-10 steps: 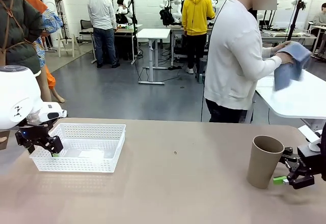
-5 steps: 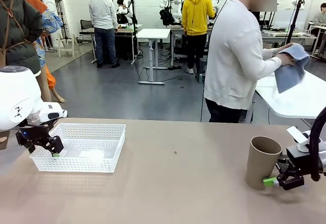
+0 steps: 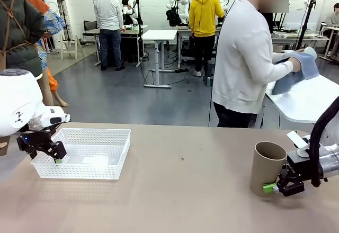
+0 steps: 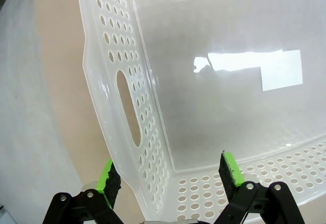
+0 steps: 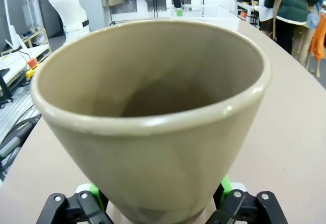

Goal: Clean and organize the cups into the basket.
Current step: Pick up the Organizing basket and move it to the center of the table, then pick up the Reusable plastic cup from the right side of the table and place it inside the Organizing basket.

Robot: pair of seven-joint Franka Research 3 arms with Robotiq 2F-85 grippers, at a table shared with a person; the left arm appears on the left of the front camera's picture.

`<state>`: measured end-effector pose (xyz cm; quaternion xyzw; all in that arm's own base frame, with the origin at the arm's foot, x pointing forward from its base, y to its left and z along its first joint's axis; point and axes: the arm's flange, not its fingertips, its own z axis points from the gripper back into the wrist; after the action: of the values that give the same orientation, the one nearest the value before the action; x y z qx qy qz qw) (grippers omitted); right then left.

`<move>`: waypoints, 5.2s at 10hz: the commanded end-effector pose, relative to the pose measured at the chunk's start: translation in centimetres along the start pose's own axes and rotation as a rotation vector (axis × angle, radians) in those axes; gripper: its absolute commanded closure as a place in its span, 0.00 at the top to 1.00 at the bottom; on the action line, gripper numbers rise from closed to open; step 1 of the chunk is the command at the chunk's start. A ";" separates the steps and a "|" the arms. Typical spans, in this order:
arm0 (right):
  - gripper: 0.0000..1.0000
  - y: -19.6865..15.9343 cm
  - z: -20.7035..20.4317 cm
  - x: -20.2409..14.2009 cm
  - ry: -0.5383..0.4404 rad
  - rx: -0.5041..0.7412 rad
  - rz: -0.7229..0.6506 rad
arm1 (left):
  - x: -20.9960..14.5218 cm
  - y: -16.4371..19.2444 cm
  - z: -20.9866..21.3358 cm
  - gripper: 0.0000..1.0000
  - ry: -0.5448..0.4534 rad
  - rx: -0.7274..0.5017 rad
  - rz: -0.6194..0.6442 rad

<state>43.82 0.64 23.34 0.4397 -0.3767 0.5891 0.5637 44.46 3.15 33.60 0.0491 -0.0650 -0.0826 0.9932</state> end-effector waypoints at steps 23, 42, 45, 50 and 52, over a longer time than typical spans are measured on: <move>0.61 5.3 6.2 14.5 0.086 -0.104 -0.073 | 1.9 -10.4 1.9 0.00 0.100 0.076 0.104; 0.61 8.0 10.9 20.7 0.044 -0.191 -0.051 | 6.5 -29.9 6.0 0.00 0.093 0.079 0.136; 0.80 7.1 7.3 28.0 0.295 -0.307 0.027 | 6.5 -29.9 6.0 0.00 0.093 0.079 0.136; 0.80 -1.9 -10.8 33.8 0.685 -0.209 0.078 | 6.5 -29.9 6.0 0.00 0.093 0.079 0.136; 0.80 -4.2 -16.4 32.2 0.778 -0.144 0.072 | 6.5 -29.9 6.0 0.00 0.093 0.079 0.136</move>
<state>44.79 26.50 47.32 0.1319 -0.2178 0.7031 0.6640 45.33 -27.78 36.99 0.0875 -0.0239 -0.0091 0.9958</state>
